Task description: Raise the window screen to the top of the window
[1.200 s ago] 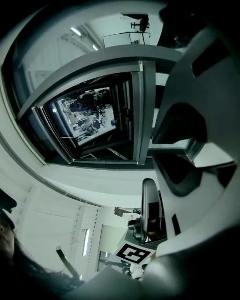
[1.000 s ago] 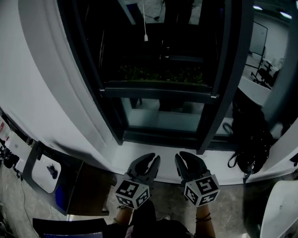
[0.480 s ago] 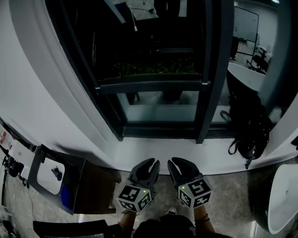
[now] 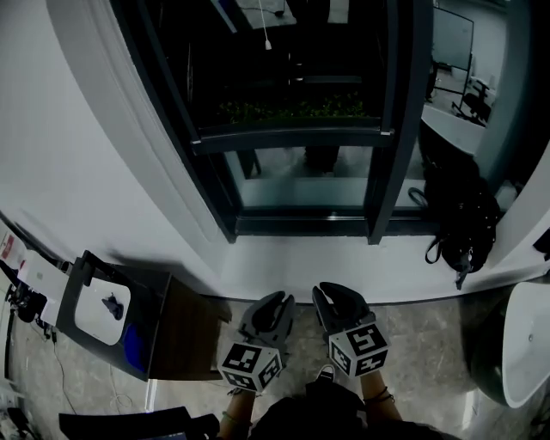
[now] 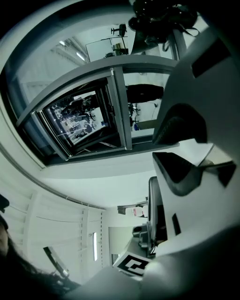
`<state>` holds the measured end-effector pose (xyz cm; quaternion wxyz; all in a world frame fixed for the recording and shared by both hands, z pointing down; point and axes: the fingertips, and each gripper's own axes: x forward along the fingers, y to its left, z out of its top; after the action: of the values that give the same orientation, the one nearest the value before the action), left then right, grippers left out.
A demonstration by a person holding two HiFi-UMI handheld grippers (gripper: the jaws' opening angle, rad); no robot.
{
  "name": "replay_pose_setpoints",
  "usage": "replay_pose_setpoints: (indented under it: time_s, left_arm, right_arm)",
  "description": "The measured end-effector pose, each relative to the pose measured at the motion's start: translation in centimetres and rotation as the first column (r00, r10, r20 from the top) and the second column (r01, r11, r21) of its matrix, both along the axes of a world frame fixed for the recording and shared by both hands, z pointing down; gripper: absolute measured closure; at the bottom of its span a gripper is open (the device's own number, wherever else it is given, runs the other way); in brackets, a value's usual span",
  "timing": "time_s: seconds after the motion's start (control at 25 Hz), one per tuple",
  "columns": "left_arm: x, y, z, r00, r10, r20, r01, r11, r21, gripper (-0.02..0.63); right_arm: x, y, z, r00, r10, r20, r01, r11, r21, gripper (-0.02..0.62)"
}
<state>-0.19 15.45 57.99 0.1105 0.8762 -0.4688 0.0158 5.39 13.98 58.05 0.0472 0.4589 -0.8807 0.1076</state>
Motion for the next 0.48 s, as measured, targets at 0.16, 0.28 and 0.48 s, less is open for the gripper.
replay_pose_setpoints:
  time_s: [0.16, 0.28, 0.48]
  left_arm:
    - [-2.5, 3.5, -0.2, 1.0, -0.005, -0.005, 0.005, 1.0, 0.029, 0.538]
    - [-3.6, 6.2, -0.1, 1.0, 0.01, -0.017, -0.01, 1.0, 0.017, 0.538]
    - [-5.0, 10.2, 0.4, 0.999, 0.031, -0.03, -0.031, 1.0, 0.004, 0.538]
  right_arm:
    - [-2.0, 3.5, -0.6, 1.0, 0.025, 0.013, -0.026, 1.0, 0.013, 0.54]
    - [-3.2, 6.2, -0.7, 0.998, 0.042, 0.042, -0.043, 0.999, 0.009, 0.543]
    - [-4.4, 10.3, 0.2, 0.997, 0.066, 0.043, -0.066, 0.998, -0.004, 0.546]
